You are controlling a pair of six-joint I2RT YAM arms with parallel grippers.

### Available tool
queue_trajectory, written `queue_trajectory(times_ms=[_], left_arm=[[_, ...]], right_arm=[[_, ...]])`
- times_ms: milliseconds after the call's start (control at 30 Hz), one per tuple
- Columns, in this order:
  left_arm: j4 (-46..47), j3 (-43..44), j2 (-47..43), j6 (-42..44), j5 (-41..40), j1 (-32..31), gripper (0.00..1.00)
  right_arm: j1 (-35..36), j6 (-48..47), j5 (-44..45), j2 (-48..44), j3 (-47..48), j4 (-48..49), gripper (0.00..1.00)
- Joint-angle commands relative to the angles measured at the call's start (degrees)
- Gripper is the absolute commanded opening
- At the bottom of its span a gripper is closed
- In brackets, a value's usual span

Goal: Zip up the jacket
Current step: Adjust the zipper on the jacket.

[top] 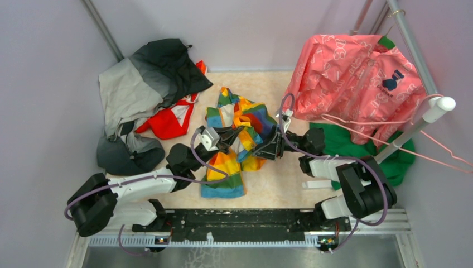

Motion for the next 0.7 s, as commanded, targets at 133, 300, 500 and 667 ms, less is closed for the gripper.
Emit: queue_trajectory(times_ms=[133,300,500,667], left_arm=[[2.0,1.1,-1.0,-1.7,-1.2,0.0,0.00],[0.8,1.2,-1.3,-0.6,-2.4,0.4,0.00],[0.1,0.9,-1.5,-0.7,-1.7,1.3,0.00],[0.4,0.8,-1.0,-1.0,-1.2,1.4,0.00]], right_arm=[[0.0,4.6,0.7,-0.7,0.2,7.8,0.35],[0.0,2.3,-0.1,-2.6,0.5,2.1,0.35],[-0.2,1.1,0.1,-3.6,0.6,-1.1,0.28],[-0.2,1.2,0.3,-3.4,0.9,-2.3,0.20]])
